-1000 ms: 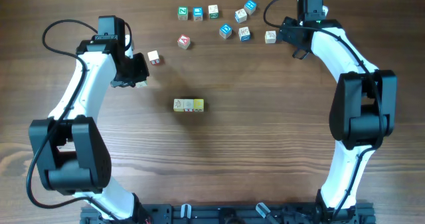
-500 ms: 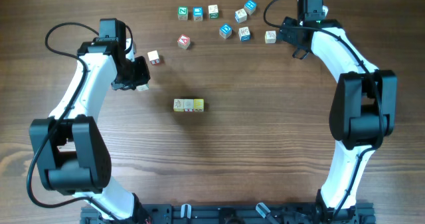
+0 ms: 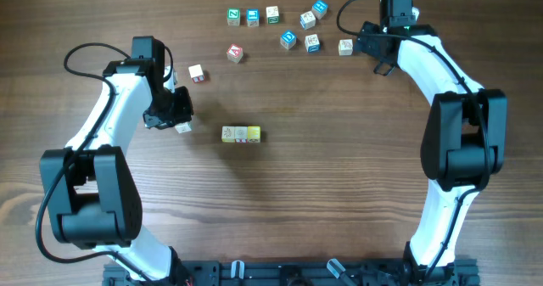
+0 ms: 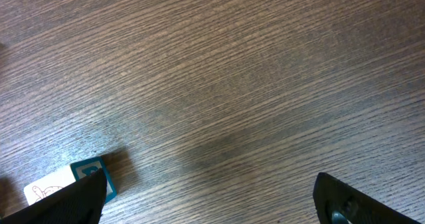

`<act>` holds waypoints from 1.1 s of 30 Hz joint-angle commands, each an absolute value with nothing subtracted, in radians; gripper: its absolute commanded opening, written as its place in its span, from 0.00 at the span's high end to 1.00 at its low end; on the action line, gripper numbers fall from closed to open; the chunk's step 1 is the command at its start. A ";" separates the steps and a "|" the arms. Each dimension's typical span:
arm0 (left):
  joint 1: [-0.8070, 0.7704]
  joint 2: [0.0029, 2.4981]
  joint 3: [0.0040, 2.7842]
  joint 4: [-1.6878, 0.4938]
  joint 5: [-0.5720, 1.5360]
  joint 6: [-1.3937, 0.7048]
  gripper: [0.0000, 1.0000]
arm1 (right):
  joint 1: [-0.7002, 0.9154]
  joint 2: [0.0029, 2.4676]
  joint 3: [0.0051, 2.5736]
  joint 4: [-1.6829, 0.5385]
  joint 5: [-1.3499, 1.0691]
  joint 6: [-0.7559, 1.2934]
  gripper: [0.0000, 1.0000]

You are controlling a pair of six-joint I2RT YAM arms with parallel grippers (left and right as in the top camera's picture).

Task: Form a horizontal line
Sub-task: 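Carry the '1' block down to the left end of the row, left gripper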

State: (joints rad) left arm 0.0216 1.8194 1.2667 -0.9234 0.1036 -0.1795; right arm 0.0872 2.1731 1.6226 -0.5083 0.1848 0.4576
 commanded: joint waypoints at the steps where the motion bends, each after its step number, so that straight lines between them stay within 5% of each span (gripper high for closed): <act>1: 0.023 1.824 1.259 -0.939 0.115 -0.189 0.93 | 0.091 2.169 1.614 -0.508 0.205 0.445 0.00; 18: -0.040 1.826 1.098 -0.665 0.137 -0.217 0.87 | 0.091 2.169 1.614 -0.508 0.205 0.445 0.00; 29: -0.042 1.827 1.098 -0.664 0.134 -0.217 0.43 | 0.091 2.169 1.614 -0.508 0.205 0.445 0.00; 33: -0.042 1.827 1.098 -0.620 0.133 -0.218 0.50 | 0.091 2.169 1.614 -0.507 0.205 0.445 0.00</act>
State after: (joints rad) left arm -0.0395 1.8202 1.1019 -0.6445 0.1326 -0.2230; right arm 0.0872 2.1731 1.6226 -0.5087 0.1848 0.4572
